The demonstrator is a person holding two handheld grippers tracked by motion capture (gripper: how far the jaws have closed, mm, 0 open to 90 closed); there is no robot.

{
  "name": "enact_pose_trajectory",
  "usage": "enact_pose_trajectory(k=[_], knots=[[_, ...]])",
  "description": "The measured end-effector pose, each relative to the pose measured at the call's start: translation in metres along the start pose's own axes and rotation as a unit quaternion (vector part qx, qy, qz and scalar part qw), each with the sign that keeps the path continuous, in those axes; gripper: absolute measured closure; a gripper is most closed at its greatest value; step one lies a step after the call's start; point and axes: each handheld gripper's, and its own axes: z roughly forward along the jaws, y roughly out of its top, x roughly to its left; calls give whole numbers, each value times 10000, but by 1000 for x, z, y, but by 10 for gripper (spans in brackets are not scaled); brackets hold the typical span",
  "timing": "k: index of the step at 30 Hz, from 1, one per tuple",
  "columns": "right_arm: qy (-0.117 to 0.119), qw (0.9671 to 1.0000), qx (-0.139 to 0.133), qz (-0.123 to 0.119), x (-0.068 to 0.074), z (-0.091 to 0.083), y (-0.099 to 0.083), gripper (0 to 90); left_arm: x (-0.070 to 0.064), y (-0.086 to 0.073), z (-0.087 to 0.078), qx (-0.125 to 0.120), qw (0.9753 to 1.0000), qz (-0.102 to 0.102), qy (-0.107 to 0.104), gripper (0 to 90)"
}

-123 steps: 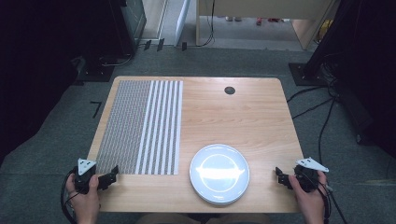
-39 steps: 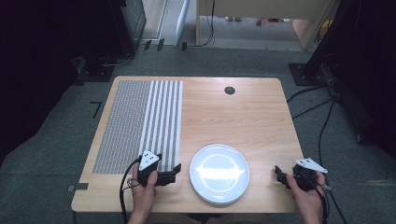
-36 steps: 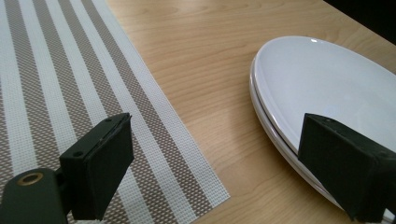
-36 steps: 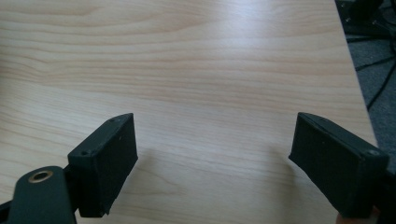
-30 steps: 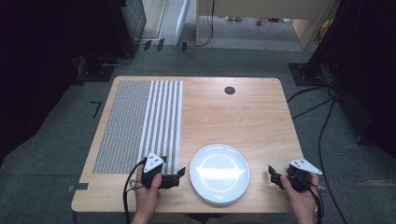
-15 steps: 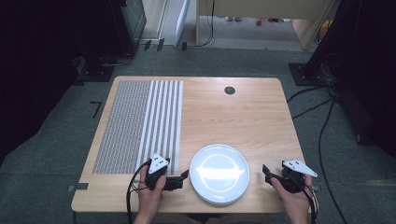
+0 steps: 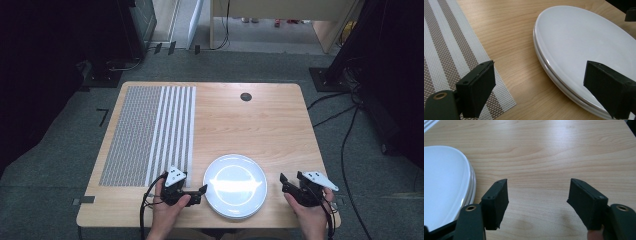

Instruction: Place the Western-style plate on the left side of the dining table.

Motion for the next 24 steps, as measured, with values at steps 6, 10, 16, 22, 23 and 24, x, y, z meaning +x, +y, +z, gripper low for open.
enact_pose_trajectory(k=[6, 10, 16, 22, 23, 24], knots=[[481, 9988, 9, -24, 6, -1, 0, 519, -4, 1, 3, 5, 9996, -249, -108, 141], [914, 9957, 120, 77, 8, 1, 0, 575, -7, 0, 6, 113, 9996, -244, -110, 143], [883, 9958, 77, -249, 21, 3, -1, 638, -13, -2, 10, 272, 9993, -162, -188, 224], [1111, 9931, 222, -316, 31, 3, -3, 705, -18, -4, 12, 369, 9990, -71, -227, 243], [1111, 9931, 222, -316, 31, 3, -3, 705, -18, -4, 13, 379, 9990, -77, -231, 243], [1101, 9932, 191, -334, 32, 3, -4, 717, -18, -4, 13, 394, 9989, -77, -236, 246]])
